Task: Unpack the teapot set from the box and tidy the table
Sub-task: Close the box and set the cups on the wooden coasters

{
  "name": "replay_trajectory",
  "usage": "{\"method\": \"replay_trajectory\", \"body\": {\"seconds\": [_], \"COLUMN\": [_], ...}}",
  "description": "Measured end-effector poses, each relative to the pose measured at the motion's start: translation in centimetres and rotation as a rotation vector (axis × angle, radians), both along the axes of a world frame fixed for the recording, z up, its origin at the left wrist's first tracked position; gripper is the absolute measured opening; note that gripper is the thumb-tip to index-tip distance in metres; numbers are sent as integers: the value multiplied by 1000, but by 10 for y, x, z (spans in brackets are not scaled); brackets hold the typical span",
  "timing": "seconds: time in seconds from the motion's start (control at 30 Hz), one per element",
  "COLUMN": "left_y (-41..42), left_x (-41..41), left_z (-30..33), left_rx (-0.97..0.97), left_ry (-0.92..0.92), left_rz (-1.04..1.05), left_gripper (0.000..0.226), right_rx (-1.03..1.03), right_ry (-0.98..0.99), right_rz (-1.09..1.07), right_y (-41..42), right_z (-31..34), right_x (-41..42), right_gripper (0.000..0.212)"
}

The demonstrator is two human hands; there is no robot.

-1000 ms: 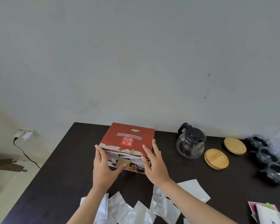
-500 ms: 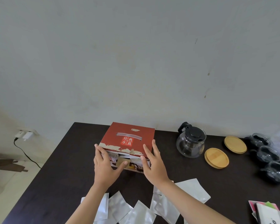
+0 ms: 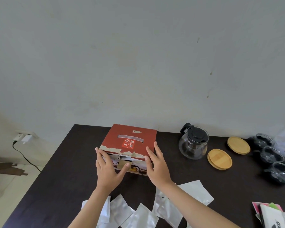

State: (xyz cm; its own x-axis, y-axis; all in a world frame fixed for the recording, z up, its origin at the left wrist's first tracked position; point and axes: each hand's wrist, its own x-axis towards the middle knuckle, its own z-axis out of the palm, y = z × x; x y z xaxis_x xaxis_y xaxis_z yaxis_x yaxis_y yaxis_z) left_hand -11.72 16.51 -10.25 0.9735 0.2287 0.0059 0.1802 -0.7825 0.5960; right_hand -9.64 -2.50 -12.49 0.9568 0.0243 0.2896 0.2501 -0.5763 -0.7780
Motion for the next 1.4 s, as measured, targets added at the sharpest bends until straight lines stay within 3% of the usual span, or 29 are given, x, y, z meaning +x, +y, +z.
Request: {"method": "replay_trajectory", "body": {"seconds": [0.37,0.63,0.87,1.23,1.4], "left_y": [-2,-3,-6,2,6], "left_x": [4,6,-2,0,2], "left_z": [1,-3,-5,-5,-2], "left_rx": [-20,-11,-85,38,53], "left_ry": [18,15,-100,-125,-184], "left_rz": [-9,-9,3,30,79], "left_gripper": [118,121,122,107,88], "right_rx": [61,-24,-19,0,-8], "right_ry": [-28,-39,-15,9,28], "right_rz": [-24,-38,-35,-37,-39], "right_y": [2,4,3,3,2], "right_z": [3,-3,-3,-6,-3], "right_x": [2,1,-2,-2,-3], "right_gripper": [78,79,78,74,80]}}
